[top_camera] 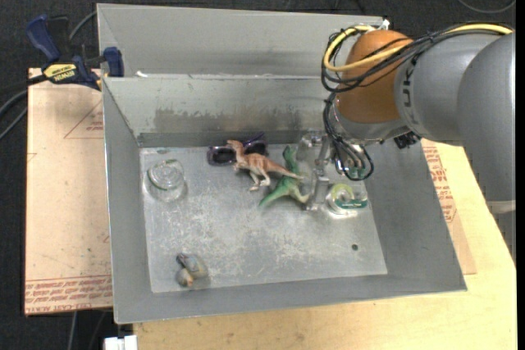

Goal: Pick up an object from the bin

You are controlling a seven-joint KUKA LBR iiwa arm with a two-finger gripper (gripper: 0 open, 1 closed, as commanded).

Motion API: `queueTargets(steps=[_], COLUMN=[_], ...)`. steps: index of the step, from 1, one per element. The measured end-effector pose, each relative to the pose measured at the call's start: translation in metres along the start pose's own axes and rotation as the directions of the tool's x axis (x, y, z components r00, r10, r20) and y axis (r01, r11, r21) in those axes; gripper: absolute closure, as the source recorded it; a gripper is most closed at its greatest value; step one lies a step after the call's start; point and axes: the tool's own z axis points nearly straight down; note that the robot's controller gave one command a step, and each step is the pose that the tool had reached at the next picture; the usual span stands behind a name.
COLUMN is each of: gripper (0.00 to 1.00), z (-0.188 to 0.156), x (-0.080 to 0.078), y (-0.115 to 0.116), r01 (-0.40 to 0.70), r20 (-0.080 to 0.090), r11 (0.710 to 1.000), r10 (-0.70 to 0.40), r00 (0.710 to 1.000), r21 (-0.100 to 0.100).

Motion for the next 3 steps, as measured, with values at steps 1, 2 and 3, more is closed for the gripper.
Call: queueTargets(steps=[1, 2, 3], gripper=[0.00, 0.00, 0.00], z=[-0.002, -0.002, -0.002], x=[-0.006, 0.022, 0.015], y=[0.033, 0.030, 0.075], r01=[-0.290, -0.110, -0.437], r20=[0.022, 0.002, 0.022], r11=[0.957, 0.994, 0.900], r10=[0.290, 0.110, 0.437], r00=[0.957, 0.994, 0.899], r21=[0.001, -0.001, -0.005])
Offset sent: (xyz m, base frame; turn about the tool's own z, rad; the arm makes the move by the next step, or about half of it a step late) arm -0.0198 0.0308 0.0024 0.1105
